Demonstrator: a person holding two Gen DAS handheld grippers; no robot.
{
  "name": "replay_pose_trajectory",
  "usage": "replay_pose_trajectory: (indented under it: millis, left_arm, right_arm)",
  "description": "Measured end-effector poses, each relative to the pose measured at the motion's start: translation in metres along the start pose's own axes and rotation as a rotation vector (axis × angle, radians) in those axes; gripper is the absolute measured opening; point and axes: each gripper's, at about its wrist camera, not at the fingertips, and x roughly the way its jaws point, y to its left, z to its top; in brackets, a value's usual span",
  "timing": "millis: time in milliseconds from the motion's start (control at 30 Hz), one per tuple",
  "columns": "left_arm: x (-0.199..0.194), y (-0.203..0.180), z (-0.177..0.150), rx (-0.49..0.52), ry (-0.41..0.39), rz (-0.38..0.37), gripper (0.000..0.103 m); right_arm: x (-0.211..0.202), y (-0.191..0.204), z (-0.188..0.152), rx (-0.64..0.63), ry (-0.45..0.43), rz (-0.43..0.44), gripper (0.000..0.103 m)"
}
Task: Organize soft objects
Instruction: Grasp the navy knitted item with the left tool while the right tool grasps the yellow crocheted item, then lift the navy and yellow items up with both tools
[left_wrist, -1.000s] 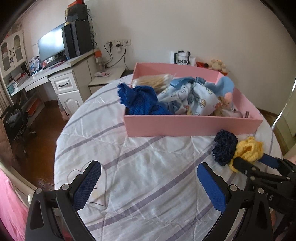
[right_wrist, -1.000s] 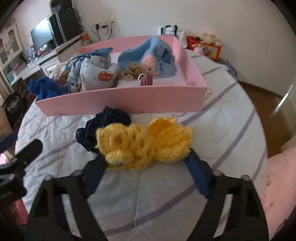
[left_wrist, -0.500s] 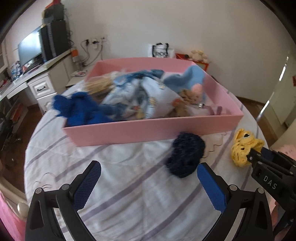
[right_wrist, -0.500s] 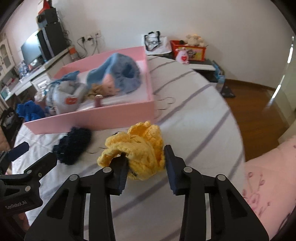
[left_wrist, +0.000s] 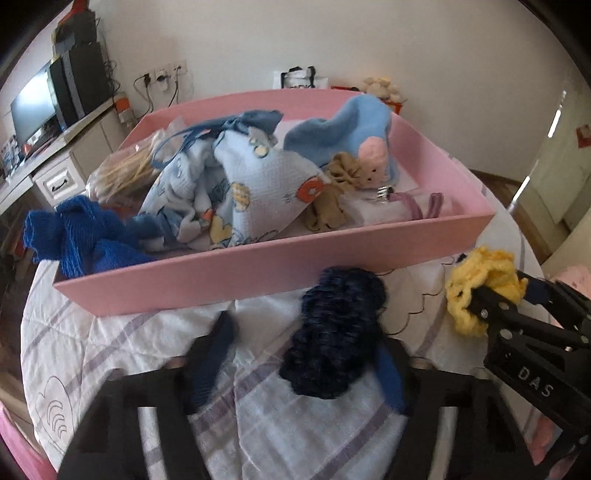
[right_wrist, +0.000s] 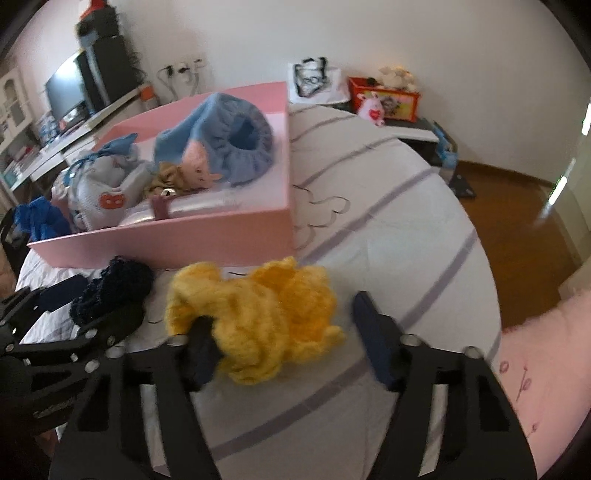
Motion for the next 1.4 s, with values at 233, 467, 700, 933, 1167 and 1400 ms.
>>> replay_pose_trajectory:
  millis: [233, 467, 700, 933, 1167, 1400]
  left_arm:
    - [-0.007, 0.002, -0.002, 0.006, -0.005, -0.014, 0.021]
    - [-0.026, 0.007, -0.010, -0.001, -0.025, -0.011, 0.016]
    - [-0.057, 0.011, -0.021, -0.011, -0.074, -0.005, 0.016]
    - [-0.097, 0.022, -0.041, -0.040, -0.126, 0.033, 0.016]
    - [-0.149, 0.030, -0.059, -0.065, -0.206, 0.044, 0.015]
    - [-0.198, 0.036, -0.081, -0.083, -0.282, 0.068, 0.015]
  right_arm:
    - [-0.007, 0.009, -0.002, -0.007, -0.011, 0.000, 0.038]
    - [-0.023, 0.011, -0.007, 0.003, -0.023, -0.011, 0.032]
    - [-0.047, 0.021, -0.012, -0.001, -0.057, -0.012, 0.031]
    - [-0.080, 0.040, -0.019, -0.033, -0.117, -0.009, 0.030]
    - [-0.112, 0.061, -0.023, -0.067, -0.182, 0.000, 0.030]
    - [-0.147, 0.076, -0.030, -0.082, -0.258, 0.026, 0.030]
